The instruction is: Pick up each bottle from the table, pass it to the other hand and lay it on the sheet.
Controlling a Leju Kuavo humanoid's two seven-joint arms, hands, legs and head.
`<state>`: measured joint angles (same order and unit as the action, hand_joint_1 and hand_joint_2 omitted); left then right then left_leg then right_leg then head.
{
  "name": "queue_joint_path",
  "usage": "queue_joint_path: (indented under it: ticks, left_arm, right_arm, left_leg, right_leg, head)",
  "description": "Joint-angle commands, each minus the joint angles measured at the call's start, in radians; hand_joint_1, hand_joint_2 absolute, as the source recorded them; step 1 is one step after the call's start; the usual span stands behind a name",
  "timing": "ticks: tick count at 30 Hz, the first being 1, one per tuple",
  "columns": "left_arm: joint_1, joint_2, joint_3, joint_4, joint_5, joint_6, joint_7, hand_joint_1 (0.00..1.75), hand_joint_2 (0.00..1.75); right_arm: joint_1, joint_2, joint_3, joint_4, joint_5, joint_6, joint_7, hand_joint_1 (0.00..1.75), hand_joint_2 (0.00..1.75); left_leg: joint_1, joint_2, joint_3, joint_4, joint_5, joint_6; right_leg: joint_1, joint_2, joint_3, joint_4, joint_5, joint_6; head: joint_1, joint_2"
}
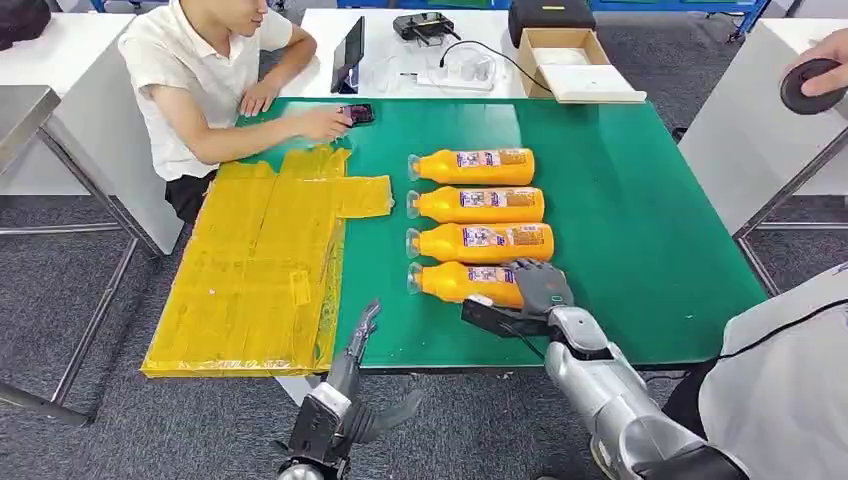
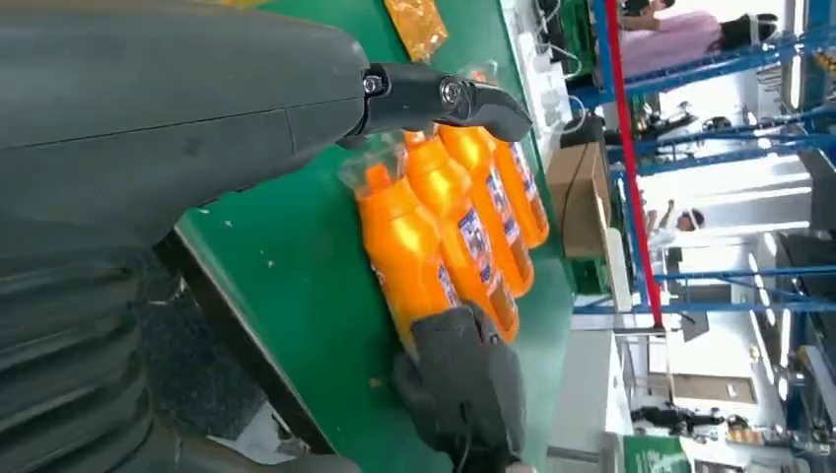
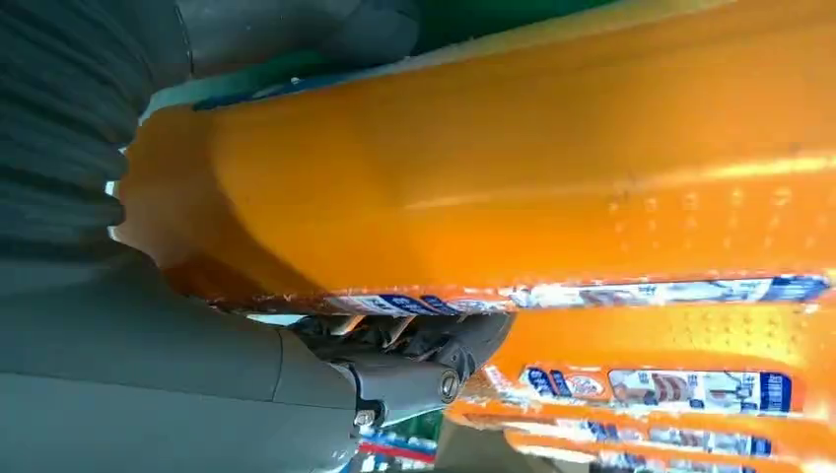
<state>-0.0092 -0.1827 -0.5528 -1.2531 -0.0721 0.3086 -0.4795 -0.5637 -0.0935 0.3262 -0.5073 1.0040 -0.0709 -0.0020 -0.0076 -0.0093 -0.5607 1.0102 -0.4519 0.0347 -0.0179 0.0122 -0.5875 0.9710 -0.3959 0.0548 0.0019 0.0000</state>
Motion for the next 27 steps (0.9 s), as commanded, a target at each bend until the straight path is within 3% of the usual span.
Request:
queue_joint_path:
  ticks: [1,5,7,14,21,23,27]
  left_arm:
    - [-0.019,0.003,0.036,0.023,0.02,-0.008,-0.021,0.0,1.75]
    - [0.022,-0.018,0.091,-0.054,0.094,0.094,-0.046,0.0,1.75]
    - [0.014,0.002,0.083,-0.06,0.114,0.1,-0.041,0.0,1.75]
    - [0.039,-0.005,0.16,-0.059,0.42,0.187,0.02,0.0,1.75]
    - [0.046,0.001,0.151,-0.068,0.472,0.178,0.042,0.0,1.75]
    - [0.06,0.026,0.117,-0.092,0.506,0.177,0.029,0.0,1.75]
    - [0.04,0.081,0.002,-0.099,0.472,0.057,0.025,0.0,1.75]
  right_arm:
    - [0.062,0.011,-0.014,0.072,-0.145,0.105,-0.176,1.75,1.75]
    - [0.157,0.045,-0.075,-0.112,-0.349,0.053,-0.355,1.75,1.75]
    - [0.188,0.045,-0.052,-0.18,-0.364,0.053,-0.323,1.75,1.75]
    - [0.391,0.088,-0.03,-0.61,-0.575,-0.062,-0.378,1.75,1.75]
    - [0.403,0.094,-0.039,-0.635,-0.609,-0.093,-0.398,1.75,1.75]
    - [0.443,0.104,-0.037,-0.716,-0.626,-0.175,-0.423,1.75,1.75]
    - [0.476,0.102,-0.021,-0.79,-0.679,-0.186,-0.44,1.75,1.75]
  left_leg:
    - [0.002,-0.003,-0.002,-0.002,0.002,-0.003]
    - [0.003,0.002,0.0,-0.003,0.0,-0.003]
    - [0.003,0.004,0.001,-0.002,-0.001,-0.004]
    - [0.006,0.003,-0.001,-0.001,0.0,-0.004]
    - [0.005,0.001,-0.014,0.0,0.0,-0.005]
    - [0.005,0.001,-0.017,0.0,0.0,-0.004]
    - [0.004,0.0,-0.017,-0.001,-0.001,-0.005]
  right_leg:
    - [0.002,-0.005,0.0,-0.004,0.002,-0.003]
    - [0.003,0.001,0.013,-0.005,0.003,-0.003]
    - [0.004,0.002,0.013,-0.003,0.003,-0.003]
    - [0.006,0.001,0.01,-0.002,0.002,-0.004]
    - [0.005,0.001,-0.002,0.001,0.0,-0.003]
    - [0.005,0.001,-0.003,0.001,0.0,-0.003]
    - [0.004,0.0,-0.004,0.001,-0.001,-0.003]
  head:
    - [0.0,0.0]
    - [0.0,0.0]
    - [0.0,0.0]
    - [0.0,0.0]
    - [0.0,0.0]
    - [0.0,0.0]
    - [0.0,0.0]
